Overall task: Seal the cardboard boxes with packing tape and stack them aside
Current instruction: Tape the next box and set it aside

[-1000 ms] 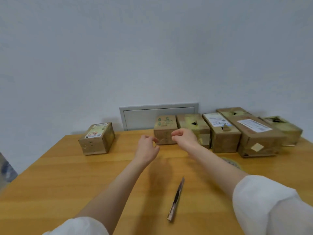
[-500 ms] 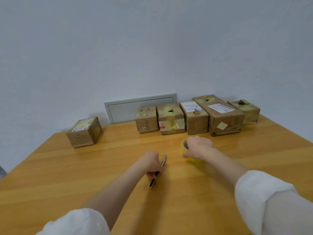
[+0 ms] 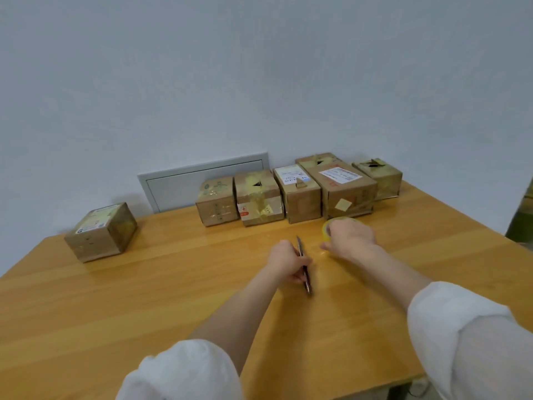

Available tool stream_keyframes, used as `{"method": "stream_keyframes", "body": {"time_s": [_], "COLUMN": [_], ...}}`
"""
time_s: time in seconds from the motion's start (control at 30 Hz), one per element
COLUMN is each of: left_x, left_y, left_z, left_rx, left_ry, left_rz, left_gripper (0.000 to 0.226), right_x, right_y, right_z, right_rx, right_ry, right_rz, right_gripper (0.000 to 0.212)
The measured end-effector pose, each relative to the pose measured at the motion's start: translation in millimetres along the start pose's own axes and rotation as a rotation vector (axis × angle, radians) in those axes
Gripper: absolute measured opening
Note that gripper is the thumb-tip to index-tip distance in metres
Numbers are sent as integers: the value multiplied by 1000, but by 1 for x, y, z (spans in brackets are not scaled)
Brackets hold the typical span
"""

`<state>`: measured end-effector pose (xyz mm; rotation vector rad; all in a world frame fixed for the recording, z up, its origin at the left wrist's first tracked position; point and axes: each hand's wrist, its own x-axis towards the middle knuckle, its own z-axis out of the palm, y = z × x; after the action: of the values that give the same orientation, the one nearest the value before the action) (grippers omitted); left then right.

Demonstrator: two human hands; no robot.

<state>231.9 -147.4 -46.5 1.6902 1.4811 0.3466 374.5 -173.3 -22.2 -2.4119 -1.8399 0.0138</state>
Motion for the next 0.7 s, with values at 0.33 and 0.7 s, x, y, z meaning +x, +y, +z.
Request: {"method": "stream_keyframes", "body": {"time_s": [0.33, 0.7], "left_x": [24, 107], "left_y": [-38, -82], "left_z": [-104, -211], "left_rx": [187, -251], "left_ry": [487, 556], "left_rz": [79, -32], "left_gripper": [18, 53], "right_x": [39, 119], "right_y": [-130, -244], "right_z": [-17, 1], "right_rx": [465, 680], "right_ry": [174, -126], "right_rz": [-275, -156], "right_gripper": [30, 70]}}
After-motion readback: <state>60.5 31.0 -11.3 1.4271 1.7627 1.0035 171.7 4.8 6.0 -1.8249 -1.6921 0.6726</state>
